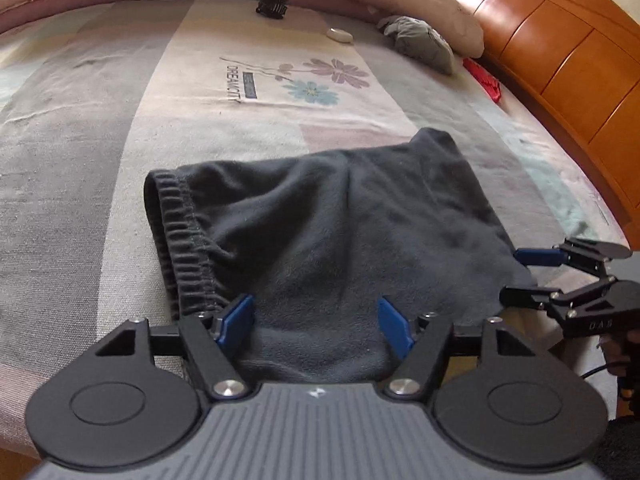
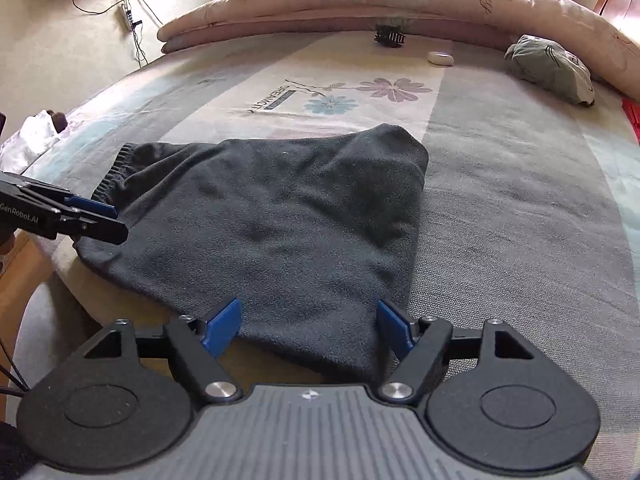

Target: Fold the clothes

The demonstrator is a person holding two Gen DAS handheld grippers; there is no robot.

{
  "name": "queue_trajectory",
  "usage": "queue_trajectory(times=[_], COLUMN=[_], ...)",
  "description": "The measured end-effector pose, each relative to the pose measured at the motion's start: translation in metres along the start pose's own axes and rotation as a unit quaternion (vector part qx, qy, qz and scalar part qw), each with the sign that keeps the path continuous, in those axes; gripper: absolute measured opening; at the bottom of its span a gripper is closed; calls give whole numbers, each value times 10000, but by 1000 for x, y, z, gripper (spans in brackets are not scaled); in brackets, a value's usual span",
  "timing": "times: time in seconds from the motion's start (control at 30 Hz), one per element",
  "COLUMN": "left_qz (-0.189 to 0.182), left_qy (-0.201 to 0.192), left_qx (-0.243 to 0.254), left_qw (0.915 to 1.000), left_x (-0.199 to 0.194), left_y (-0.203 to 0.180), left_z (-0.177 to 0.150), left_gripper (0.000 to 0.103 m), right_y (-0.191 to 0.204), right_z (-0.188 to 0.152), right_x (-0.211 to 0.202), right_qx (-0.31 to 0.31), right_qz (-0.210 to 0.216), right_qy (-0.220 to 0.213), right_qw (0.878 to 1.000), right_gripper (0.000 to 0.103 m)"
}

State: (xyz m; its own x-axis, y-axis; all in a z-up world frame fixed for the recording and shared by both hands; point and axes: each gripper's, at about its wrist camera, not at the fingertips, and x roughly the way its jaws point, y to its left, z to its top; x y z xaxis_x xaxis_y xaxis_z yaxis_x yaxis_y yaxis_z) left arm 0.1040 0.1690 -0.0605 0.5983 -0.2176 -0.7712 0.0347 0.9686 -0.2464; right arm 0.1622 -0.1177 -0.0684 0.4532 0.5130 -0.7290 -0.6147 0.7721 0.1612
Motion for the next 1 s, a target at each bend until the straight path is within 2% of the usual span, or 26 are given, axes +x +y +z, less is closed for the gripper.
queue_trajectory(times=[0.1, 0.3, 0.37, 0.4, 0.47, 0.5, 0.63, 0.77, 0.8, 0.83, 0.87, 0.93, 1.0], left_qz=[-192, -652, -478, -334, -324, -302, -403, -120, -88, -56, -24, -106, -464], left_qy=[-297, -361, -190, -112, -127, -153, -437, -181, -117, -54, 10, 11, -22], left_qx=[259, 434, 154, -53, -382, -384, 118, 63, 28, -7, -42, -59, -15], left_qw=[9990, 9963, 9986, 9994, 9987, 9987, 9982, 9997, 9999, 10000, 10000, 9999, 9989], left_x=[-6, 29, 51, 60, 60, 55, 39, 60, 62, 63, 65, 60, 55], left_y=[-17, -40, -33, -28, -23, -26, -45, -42, -42, -42, -41, -49, -62], left_z=[15, 37, 41, 42, 47, 50, 58, 54, 55, 55, 56, 67, 82], left_gripper=[69, 70, 71, 67, 68, 68, 71, 72, 69, 71, 71, 71, 71], right_y=[-1, 2, 0, -3, -8, -10, -8, -2, -3, -5, -7, -11, -14], right_z=[-1, -6, -7, -8, -9, -9, -3, -3, -5, -8, -10, -14, -15], right_x=[-3, -1, -4, -5, -8, -11, -19, -1, 1, 1, 1, 2, 2], right_qx=[34, -67, -13, 43, 180, 245, 249, 125, 128, 151, 175, 232, 278], right_qz=[120, 92, 119, 144, 201, 228, 538, 540, 577, 644, 710, 839, 950], right_qy=[-71, -45, -55, -61, -80, -108, -376, -146, -134, -165, -197, -261, -302], right_qw=[9999, 9999, 9999, 9999, 9996, 9994, 9975, 9984, 9982, 9977, 9971, 9959, 9946], right_gripper=[80, 81, 81, 81, 81, 81, 81, 82, 83, 85, 91, 94, 97])
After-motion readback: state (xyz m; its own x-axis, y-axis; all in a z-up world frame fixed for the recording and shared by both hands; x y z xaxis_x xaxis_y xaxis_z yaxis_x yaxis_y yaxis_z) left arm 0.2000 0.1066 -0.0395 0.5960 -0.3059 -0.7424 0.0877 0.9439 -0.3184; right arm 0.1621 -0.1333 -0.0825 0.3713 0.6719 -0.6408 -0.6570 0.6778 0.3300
